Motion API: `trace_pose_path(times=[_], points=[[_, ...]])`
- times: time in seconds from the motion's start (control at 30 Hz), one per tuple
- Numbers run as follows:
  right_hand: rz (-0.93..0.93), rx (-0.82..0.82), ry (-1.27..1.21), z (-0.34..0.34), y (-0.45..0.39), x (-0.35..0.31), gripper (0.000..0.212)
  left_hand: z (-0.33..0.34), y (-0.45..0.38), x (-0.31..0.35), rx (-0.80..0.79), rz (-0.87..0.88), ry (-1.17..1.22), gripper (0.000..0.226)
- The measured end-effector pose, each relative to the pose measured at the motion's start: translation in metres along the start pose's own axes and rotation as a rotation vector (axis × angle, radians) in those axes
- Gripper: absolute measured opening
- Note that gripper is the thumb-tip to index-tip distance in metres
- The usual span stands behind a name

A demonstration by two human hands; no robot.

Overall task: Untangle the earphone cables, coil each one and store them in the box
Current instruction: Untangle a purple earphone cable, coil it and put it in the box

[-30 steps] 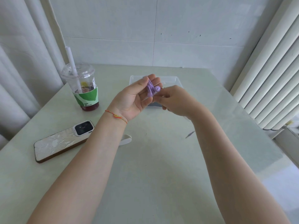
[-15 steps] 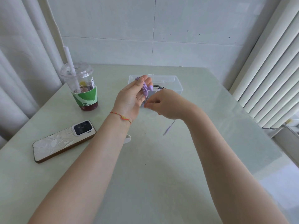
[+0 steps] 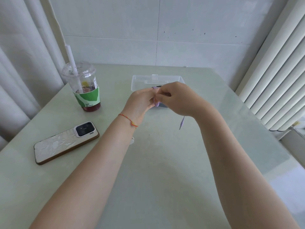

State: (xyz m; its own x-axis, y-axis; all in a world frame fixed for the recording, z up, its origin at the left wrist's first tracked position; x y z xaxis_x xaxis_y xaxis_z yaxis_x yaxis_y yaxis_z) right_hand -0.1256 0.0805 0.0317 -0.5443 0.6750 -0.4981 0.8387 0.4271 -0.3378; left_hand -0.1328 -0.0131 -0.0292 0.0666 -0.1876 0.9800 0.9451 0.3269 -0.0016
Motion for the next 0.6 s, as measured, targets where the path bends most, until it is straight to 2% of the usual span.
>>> trace_pose_path(times=[0.13, 0.17, 0.27, 0.33, 0.43, 0.6], points=[[0.029, 0.037, 0.013, -0.003, -0.002, 0.008, 0.025, -0.005, -0.005, -0.006, 0.016, -0.045, -0.003, 0.041], [0.038, 0.066, 0.019, -0.007, -0.003, 0.013, 0.025, -0.005, -0.005, -0.007, 0.001, -0.051, -0.015, 0.043], [0.068, 0.17, 0.015, -0.021, -0.008, 0.025, 0.02, 0.005, 0.0, -0.007, -0.142, -0.057, -0.11, 0.03], [0.086, 0.25, -0.034, -0.031, -0.01, 0.03, 0.014, 0.013, 0.006, -0.011, -0.237, -0.094, -0.123, 0.032], [0.09, 0.302, -0.146, -0.035, -0.011, 0.033, 0.011, 0.022, 0.016, -0.011, -0.323, -0.192, 0.014, 0.035], [0.155, 0.283, -0.332, -0.028, -0.01, 0.04, 0.015, 0.027, 0.023, 0.002, -0.377, -0.179, 0.206, 0.025]])
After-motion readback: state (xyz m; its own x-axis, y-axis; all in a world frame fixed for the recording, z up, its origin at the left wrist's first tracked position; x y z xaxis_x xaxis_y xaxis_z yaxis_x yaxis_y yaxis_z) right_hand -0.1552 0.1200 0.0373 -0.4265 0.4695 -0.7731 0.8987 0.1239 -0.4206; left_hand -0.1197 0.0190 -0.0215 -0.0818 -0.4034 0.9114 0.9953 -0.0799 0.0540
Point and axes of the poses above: each hand's wrist, its own y-axis away from the middle knuckle, its own z-axis out of the palm, x = y × z, the point moved 10 cm from there along -y, towards the middle knuckle, and after that the axes turned 12 degrees about x, right-handed, at the moved point
